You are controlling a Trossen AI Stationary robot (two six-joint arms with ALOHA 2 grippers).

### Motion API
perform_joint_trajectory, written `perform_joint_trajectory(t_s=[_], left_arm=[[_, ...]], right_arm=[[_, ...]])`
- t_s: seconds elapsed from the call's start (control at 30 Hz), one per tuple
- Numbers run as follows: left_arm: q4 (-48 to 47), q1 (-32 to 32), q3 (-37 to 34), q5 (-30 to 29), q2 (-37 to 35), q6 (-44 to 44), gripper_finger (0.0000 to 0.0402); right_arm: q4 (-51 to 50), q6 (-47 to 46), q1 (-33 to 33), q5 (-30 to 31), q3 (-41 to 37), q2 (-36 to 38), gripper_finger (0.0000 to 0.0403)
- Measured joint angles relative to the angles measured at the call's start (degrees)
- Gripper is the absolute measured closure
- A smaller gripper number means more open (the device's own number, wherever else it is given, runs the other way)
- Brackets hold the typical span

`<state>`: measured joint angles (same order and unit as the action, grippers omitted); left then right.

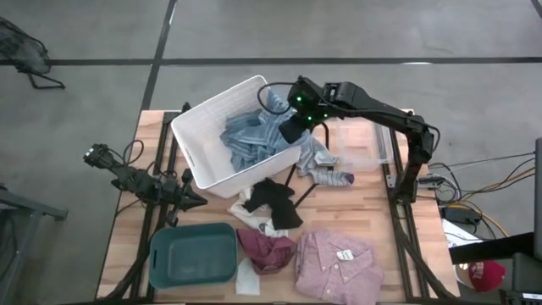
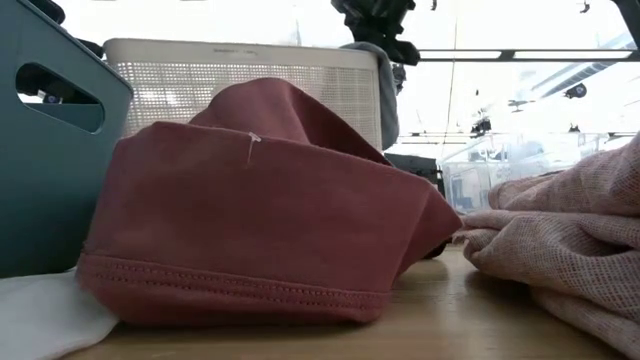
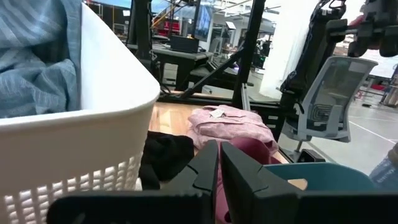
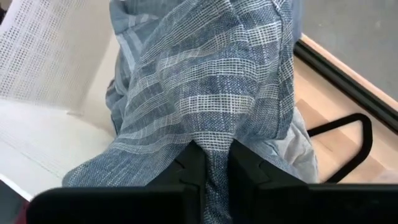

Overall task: Pick & Place Cloths
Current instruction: Put the blue polo shirt into the white bin

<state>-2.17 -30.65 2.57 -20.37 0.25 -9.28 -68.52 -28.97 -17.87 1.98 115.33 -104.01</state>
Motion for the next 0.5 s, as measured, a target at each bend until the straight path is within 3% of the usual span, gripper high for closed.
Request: perform_joint_trajectory(t_s=[0.3, 0.5], left_arm=[[0.0, 0.0, 0.0, -0.3, 0.0, 0.0, 0.0378], [0.0, 0.0, 0.0, -0.2, 0.0, 0.2, 0.0378]], right_arm=[[-2.9, -0.3, 0.0, 1.3, -2.1, 0.0, 0.0330], [-2.7, -0.9, 0.2, -0.3, -2.7, 0.0, 0.0374]])
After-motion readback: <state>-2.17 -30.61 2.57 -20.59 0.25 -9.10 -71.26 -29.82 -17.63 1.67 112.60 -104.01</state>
